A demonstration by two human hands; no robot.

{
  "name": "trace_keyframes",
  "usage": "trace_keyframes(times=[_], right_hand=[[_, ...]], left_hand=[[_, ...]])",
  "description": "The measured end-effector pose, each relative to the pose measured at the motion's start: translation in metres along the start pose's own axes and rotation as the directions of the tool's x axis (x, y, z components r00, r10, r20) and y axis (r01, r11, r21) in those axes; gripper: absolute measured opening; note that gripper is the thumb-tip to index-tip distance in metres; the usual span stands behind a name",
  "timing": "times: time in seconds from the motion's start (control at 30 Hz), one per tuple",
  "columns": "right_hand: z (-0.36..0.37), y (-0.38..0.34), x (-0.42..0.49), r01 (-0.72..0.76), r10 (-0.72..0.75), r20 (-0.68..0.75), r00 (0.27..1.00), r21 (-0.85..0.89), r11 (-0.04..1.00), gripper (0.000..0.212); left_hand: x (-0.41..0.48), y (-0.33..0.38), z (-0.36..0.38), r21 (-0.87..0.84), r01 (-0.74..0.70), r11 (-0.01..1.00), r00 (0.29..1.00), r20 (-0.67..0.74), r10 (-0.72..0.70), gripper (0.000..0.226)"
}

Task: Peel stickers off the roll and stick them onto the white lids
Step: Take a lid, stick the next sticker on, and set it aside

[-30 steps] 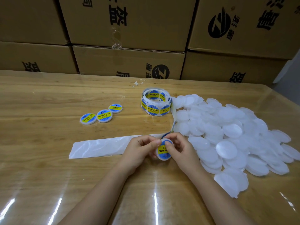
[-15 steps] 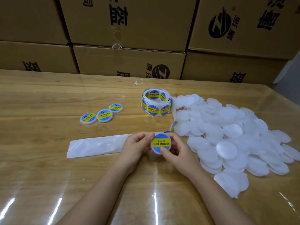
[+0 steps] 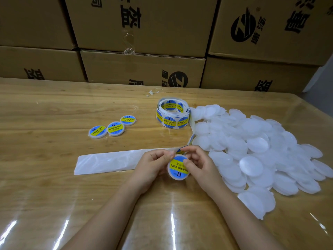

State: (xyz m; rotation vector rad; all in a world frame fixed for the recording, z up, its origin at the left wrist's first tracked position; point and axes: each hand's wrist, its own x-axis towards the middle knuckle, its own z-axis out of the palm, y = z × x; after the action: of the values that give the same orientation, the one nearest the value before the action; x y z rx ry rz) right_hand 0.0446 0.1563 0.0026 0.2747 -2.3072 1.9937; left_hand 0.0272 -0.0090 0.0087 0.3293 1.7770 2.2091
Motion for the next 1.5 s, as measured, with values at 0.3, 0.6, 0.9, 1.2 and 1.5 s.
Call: trace_keyframes(times=[0.3, 0.6, 0.9, 1.2, 1.5], right_hand=[[-0.0033, -0.0002, 0.0014, -0.023, 0.021, -0.040, 0.999, -0.042, 0.999, 0.010], [-0.0021, -0.0027, 0.0019, -0.032, 0.033, -0.018, 0.999, 0.048, 0.998, 0.024], [-0.0036, -0.0052, 0.0014, -0.043, 0.036, 0.075, 0.997, 0.095, 0.995, 0.036], [-0.0045, -0.0053, 0.0015, -0.030, 0.013, 0.099, 0.995, 0.174, 0.984, 0.032], [-0.0044, -0.0033, 0.0004, -0.055, 0.030, 0.156, 0.987, 0.159, 0.986, 0.015]], left_hand=[[-0.0006, -0.0007, 0.0062, 0.138, -0.084, 0.987, 0.996, -0.029, 0.089, 0.015], [0.0004, -0.0046, 0.0074, 0.208, -0.131, 0.969, 0.981, -0.117, 0.157, 0.030], [-0.0010, 0.0005, 0.0077, 0.102, -0.106, 0.989, 0.983, -0.140, 0.119, 0.023], [0.0014, -0.0014, 0.0054, 0.119, -0.105, 0.987, 0.983, -0.139, 0.121, 0.019], [0.0037, -0.0084, 0.0058, 0.245, -0.134, 0.960, 0.973, -0.149, 0.174, 0.010]])
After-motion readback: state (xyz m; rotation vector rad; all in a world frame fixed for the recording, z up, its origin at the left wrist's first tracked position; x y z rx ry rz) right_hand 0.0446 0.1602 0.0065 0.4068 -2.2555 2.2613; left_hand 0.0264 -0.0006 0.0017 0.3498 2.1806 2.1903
